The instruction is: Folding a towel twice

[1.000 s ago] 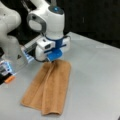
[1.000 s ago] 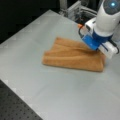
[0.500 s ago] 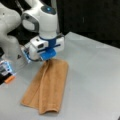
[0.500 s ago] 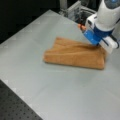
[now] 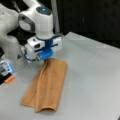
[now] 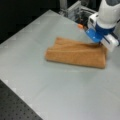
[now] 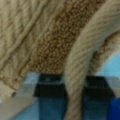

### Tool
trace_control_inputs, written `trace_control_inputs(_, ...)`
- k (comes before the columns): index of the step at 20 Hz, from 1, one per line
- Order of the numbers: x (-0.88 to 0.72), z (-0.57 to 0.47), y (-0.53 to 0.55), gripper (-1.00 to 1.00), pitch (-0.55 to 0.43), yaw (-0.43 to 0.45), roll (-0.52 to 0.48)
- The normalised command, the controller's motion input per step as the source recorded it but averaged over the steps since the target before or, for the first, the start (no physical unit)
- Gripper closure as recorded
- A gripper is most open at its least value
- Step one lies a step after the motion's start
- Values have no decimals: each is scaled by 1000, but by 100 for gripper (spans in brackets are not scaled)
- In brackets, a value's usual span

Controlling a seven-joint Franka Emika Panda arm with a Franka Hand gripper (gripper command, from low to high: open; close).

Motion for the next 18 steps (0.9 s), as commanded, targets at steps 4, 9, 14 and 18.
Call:
trace_control_inputs(4, -215, -261, 210, 100, -207, -54, 156)
trace_control_inputs(9, -280, -301, 196, 100, -222, -114, 131)
trace_control_inputs(14, -412, -223, 110, 100, -207, -136, 134)
trace_control_inputs(18, -623, -162, 42, 100, -198, -118, 142)
